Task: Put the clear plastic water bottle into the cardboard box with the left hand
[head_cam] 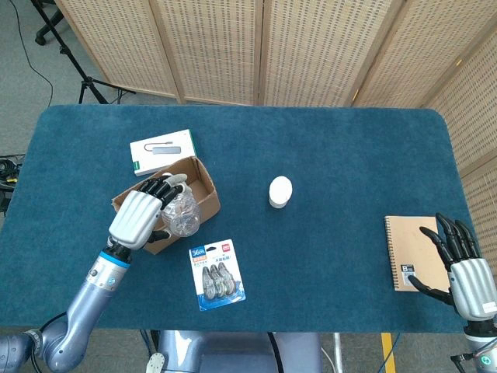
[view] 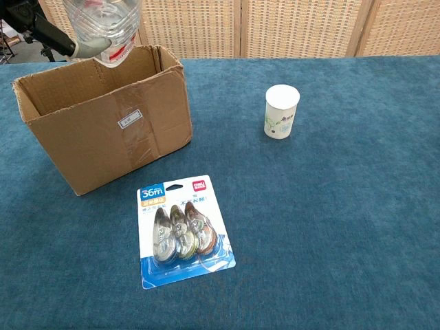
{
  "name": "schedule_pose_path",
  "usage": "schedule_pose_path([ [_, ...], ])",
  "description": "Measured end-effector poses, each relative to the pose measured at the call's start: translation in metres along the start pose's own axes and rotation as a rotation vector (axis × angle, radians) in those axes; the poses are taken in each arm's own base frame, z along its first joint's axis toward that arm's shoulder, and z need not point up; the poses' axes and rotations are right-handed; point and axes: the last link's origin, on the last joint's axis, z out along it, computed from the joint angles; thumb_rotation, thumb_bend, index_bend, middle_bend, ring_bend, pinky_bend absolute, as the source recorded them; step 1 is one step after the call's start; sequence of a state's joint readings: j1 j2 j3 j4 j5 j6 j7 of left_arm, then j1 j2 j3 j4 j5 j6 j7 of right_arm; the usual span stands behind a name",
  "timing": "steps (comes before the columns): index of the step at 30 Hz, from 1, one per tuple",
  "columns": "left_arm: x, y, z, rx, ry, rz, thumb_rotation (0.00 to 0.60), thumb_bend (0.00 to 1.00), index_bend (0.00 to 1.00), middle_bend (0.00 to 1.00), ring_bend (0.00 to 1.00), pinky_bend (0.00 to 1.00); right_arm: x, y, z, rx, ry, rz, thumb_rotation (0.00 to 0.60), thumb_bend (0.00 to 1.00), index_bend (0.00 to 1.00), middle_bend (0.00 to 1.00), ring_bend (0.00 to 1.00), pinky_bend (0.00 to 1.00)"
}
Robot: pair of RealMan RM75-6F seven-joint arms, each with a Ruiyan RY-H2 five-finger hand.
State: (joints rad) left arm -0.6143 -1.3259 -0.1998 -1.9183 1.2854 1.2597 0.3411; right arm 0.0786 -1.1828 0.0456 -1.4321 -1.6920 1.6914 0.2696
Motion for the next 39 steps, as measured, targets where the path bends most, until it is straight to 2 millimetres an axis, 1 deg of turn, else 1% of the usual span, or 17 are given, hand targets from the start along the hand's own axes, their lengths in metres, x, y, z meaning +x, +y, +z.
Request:
schedule_pose_path([
  [3, -0.002, -0.001, 0.0, 0.005, -0.012, -0.001, 0.6, 0.43, 0.41, 0.18, 0.13, 0.24, 0.0, 0.0, 0.0, 0.0, 0.002, 0.002, 0.6, 0.14, 0.15, 0.0, 0.0, 0.0],
  [5, -0.003, -0.002, 0.001, 0.007, -0.014, -0.001, 0.6, 0.43, 0.39, 0.16, 0.1, 0.21, 0.0, 0.001, 0.0, -0.002, 0.004, 0.002, 0.6, 0.14, 0.15, 0.0, 0.0, 0.0],
  [7, -0.005, -0.003, 0.0, 0.011, -0.017, -0.003, 0.6, 0.42, 0.35, 0.12, 0.05, 0.15, 0.0, 0.001, 0.0, -0.002, 0.004, 0.002, 0.6, 0.13, 0.15, 0.0, 0.0, 0.0],
  [9, -0.005, -0.003, 0.0, 0.012, -0.019, -0.003, 0.6, 0.41, 0.32, 0.1, 0.03, 0.13, 0.0, 0.001, 0.0, 0.0, 0.004, 0.001, 0.6, 0.13, 0.15, 0.0, 0.0, 0.0],
  [16, -0.004, -0.003, 0.0, 0.014, -0.021, -0.008, 0.6, 0.37, 0.29, 0.06, 0.0, 0.1, 0.0, 0.0, 0.0, -0.001, 0.005, 0.001, 0.6, 0.14, 0.15, 0.0, 0.0, 0.0],
  [21, -0.005, -0.004, -0.001, 0.018, -0.024, -0.016, 0.6, 0.27, 0.25, 0.0, 0.0, 0.02, 0.0, 0.0, 0.0, -0.002, 0.006, 0.0, 0.6, 0.13, 0.15, 0.0, 0.0, 0.0],
  [23, -0.005, -0.004, 0.0, 0.019, -0.022, -0.017, 0.6, 0.27, 0.24, 0.0, 0.0, 0.0, 0.0, 0.001, 0.0, -0.003, 0.007, 0.001, 0.6, 0.14, 0.15, 0.0, 0.0, 0.0],
  [28, -0.004, -0.005, 0.0, 0.027, -0.015, -0.022, 0.6, 0.25, 0.21, 0.0, 0.0, 0.0, 0.0, 0.001, 0.001, -0.004, 0.009, 0.002, 0.6, 0.14, 0.15, 0.0, 0.0, 0.0],
  [34, -0.002, -0.006, 0.0, 0.024, -0.006, -0.03, 0.6, 0.25, 0.21, 0.0, 0.0, 0.0, 0.0, 0.001, 0.0, -0.004, 0.01, 0.001, 0.6, 0.13, 0.15, 0.0, 0.0, 0.0],
  [39, 0.005, -0.009, -0.004, 0.021, 0.015, -0.024, 0.6, 0.25, 0.21, 0.0, 0.0, 0.0, 0.0, 0.001, 0.001, -0.005, 0.008, 0.002, 0.6, 0.13, 0.15, 0.0, 0.0, 0.0],
])
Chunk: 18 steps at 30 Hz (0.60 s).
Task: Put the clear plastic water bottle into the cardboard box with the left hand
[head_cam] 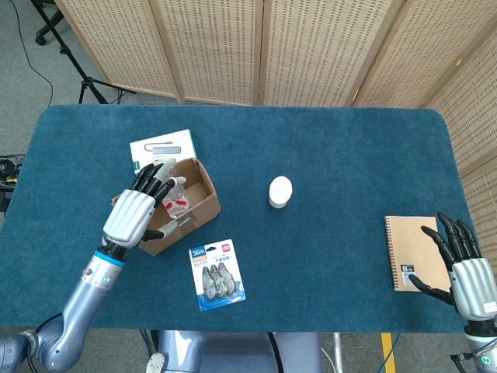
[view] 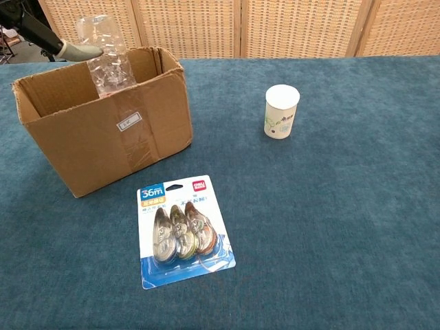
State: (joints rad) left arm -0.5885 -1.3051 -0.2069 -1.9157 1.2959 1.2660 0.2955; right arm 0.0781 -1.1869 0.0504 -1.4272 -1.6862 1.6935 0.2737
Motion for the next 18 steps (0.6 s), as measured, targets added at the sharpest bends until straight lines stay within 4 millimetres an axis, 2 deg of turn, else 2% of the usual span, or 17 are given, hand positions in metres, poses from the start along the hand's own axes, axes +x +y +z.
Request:
schedule_pose_path([
  [4, 0.009, -0.007, -0.009, 0.01, 0.014, 0.033, 0.6, 0.27, 0.21, 0.0, 0.0, 0.0, 0.001, 0.001, 0.0, -0.004, 0.002, 0.003, 0.6, 0.14, 0.15, 0.0, 0.0, 0.0],
  [8, 0.021, -0.022, -0.032, 0.041, 0.034, 0.105, 0.6, 0.28, 0.21, 0.0, 0.0, 0.0, 0.0, 0.001, 0.0, -0.003, 0.0, 0.003, 0.6, 0.13, 0.15, 0.0, 0.0, 0.0],
  [18, 0.035, -0.054, -0.114, 0.144, 0.051, 0.264, 0.6, 0.3, 0.21, 0.0, 0.0, 0.0, -0.002, -0.003, 0.0, 0.004, -0.008, -0.009, 0.6, 0.13, 0.15, 0.0, 0.0, 0.0],
])
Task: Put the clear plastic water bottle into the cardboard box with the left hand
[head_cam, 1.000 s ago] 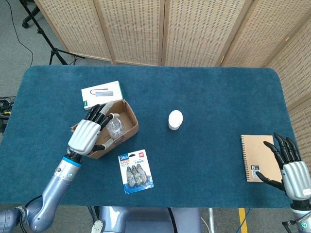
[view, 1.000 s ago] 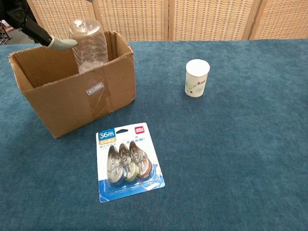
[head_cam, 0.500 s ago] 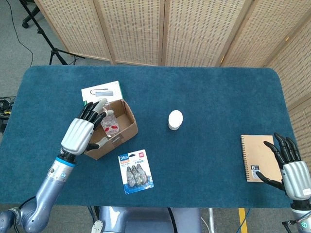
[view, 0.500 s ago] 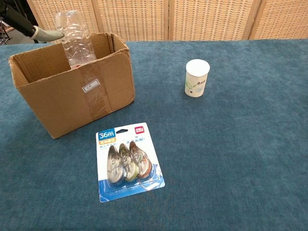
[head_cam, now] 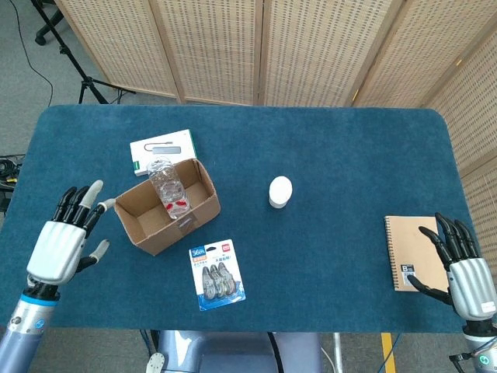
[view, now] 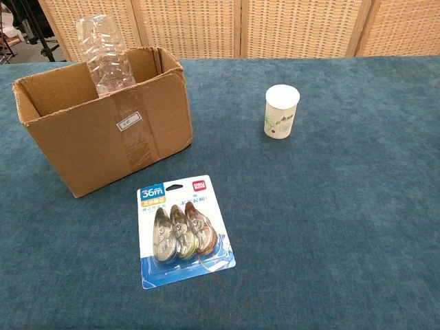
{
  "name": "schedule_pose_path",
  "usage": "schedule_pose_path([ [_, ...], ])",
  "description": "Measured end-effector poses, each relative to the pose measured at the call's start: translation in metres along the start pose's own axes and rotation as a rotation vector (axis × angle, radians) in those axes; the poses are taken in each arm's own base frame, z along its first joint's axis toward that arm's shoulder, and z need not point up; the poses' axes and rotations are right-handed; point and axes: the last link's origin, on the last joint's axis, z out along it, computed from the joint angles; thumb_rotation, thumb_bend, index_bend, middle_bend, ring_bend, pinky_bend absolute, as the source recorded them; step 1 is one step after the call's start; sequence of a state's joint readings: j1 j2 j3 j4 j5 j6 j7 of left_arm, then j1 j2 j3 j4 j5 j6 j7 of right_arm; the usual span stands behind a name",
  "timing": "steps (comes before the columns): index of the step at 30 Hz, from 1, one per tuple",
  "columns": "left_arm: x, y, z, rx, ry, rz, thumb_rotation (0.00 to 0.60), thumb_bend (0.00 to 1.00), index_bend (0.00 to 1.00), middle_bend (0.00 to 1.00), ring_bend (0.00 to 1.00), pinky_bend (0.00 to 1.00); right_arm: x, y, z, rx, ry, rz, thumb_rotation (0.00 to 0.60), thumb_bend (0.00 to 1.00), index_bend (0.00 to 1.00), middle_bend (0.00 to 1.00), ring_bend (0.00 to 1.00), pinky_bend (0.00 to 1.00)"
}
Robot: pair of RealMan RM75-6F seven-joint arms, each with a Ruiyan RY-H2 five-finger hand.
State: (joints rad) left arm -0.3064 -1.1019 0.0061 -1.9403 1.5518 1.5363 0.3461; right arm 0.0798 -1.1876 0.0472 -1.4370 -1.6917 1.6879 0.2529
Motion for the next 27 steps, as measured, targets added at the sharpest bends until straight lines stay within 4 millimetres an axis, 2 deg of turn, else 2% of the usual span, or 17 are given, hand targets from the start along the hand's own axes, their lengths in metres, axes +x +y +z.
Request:
schedule_pose_path([
  [6, -0.017, -0.017, -0.036, 0.094, -0.06, 0.078, 0.6, 0.32, 0.21, 0.0, 0.0, 0.0, -0.001, -0.002, 0.0, 0.006, -0.004, -0.002, 0.6, 0.13, 0.15, 0.0, 0.0, 0.0],
  [16, -0.053, -0.034, -0.054, 0.155, -0.065, 0.045, 0.6, 0.33, 0.21, 0.0, 0.0, 0.0, -0.002, -0.003, 0.0, 0.012, -0.007, -0.002, 0.6, 0.14, 0.15, 0.0, 0.0, 0.0],
  [27, -0.053, -0.038, -0.058, 0.149, -0.012, 0.03, 0.6, 0.34, 0.21, 0.0, 0.0, 0.0, -0.002, -0.004, -0.001, 0.016, -0.01, -0.004, 0.6, 0.13, 0.15, 0.0, 0.0, 0.0],
])
